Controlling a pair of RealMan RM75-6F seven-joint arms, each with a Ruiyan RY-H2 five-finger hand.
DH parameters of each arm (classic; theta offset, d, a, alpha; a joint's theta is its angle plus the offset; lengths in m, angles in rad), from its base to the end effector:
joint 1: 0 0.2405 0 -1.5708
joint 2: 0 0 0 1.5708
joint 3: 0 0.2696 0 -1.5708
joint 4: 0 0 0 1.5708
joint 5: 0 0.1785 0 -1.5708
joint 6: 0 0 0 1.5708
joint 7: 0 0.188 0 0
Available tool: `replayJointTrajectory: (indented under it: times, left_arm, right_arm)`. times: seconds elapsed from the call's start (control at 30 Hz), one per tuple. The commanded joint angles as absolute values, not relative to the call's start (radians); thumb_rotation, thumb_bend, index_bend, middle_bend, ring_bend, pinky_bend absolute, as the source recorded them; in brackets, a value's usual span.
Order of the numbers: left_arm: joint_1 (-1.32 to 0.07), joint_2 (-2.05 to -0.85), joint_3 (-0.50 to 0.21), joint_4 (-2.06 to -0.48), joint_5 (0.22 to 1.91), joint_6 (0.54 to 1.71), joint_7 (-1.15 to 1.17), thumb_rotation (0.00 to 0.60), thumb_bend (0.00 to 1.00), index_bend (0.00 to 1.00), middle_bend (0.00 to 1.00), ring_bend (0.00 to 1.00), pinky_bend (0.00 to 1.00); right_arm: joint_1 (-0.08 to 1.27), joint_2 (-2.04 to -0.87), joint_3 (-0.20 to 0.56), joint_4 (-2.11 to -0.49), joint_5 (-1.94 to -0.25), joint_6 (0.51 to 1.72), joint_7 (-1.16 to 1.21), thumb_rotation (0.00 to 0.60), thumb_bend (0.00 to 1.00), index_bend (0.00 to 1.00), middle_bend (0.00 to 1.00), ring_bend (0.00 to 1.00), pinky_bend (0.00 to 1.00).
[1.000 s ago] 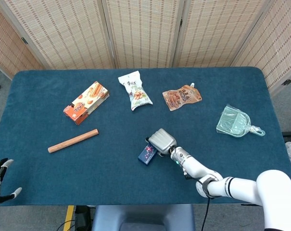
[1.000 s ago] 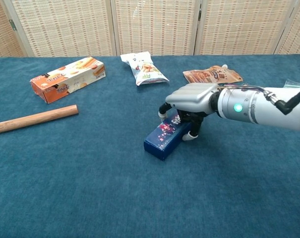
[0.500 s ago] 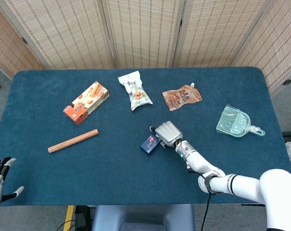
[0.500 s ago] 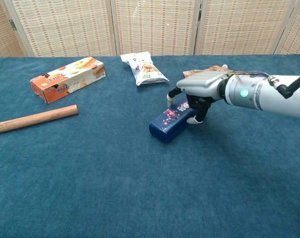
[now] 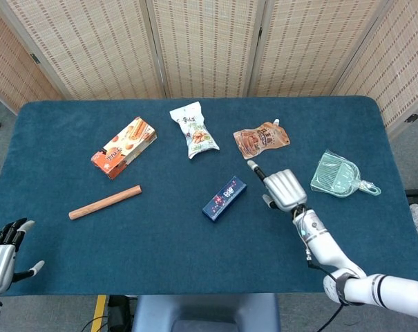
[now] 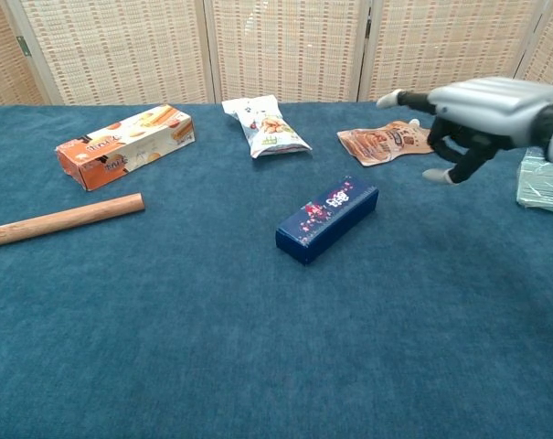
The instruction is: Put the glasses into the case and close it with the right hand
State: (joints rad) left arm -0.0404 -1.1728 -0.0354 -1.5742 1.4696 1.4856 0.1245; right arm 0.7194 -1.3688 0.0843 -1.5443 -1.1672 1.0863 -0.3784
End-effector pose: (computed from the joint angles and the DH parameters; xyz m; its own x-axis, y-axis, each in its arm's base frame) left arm -0.3301 0.2066 0.1789 0.4894 0.0418 0.8711 0.8691 0.0589 -0.4911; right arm -0.1747 -0.3853 0.0638 0.5822 -0.1179 0.8044 -0.7780 -0.3684 0.5090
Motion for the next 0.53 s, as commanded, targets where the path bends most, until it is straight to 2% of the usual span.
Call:
replayJointTrajectory:
  times: [0.03,0.1,0.2,0.33,0.53]
  left_arm:
    - [-0.048,-1.185,-0.044,-1.575,1.472,1.492,0.136,0.600,0.19,0.19,0.15,0.15,0.24]
    - [-0.053,-1.187,-0.046,-1.579,1.472,1.488,0.145,0.600,0.19,0.19,0.15,0.15,0.24]
    - [-0.058,-1.193,-0.052,-1.585,1.466,1.487,0.159,0.600,0.19,0.19,0.15,0.15,0.24]
    - [-0.063,-1.212,-0.063,-1.586,1.464,1.499,0.173,0.600,0.19,0.19,0.15,0.15,0.24]
    - [-0.073,-1.234,-0.079,-1.587,1.471,1.518,0.193,0.600,0.19,0.19,0.15,0.15,0.24]
  right_arm:
    - [0.561,-1.248,0.024,-1.644,-1.273,1.280,-0.317,0.600,0.35,0.00,0.61,0.63,0.68]
    - [0.509,-1.208,0.006,-1.663,-1.293,1.335,-0.292,0.600,0.35,0.00,0.53,0.54,0.60]
    - [0.422,-1.156,-0.022,-1.672,-1.323,1.427,-0.253,0.600,0.35,0.02,0.46,0.46,0.53]
    - [0.313,-1.108,-0.059,-1.666,-1.350,1.521,-0.189,0.600,0.35,0.05,0.45,0.45,0.52]
    - [0.219,-1.084,-0.083,-1.645,-1.391,1.578,-0.110,0.600,0.35,0.08,0.45,0.45,0.52]
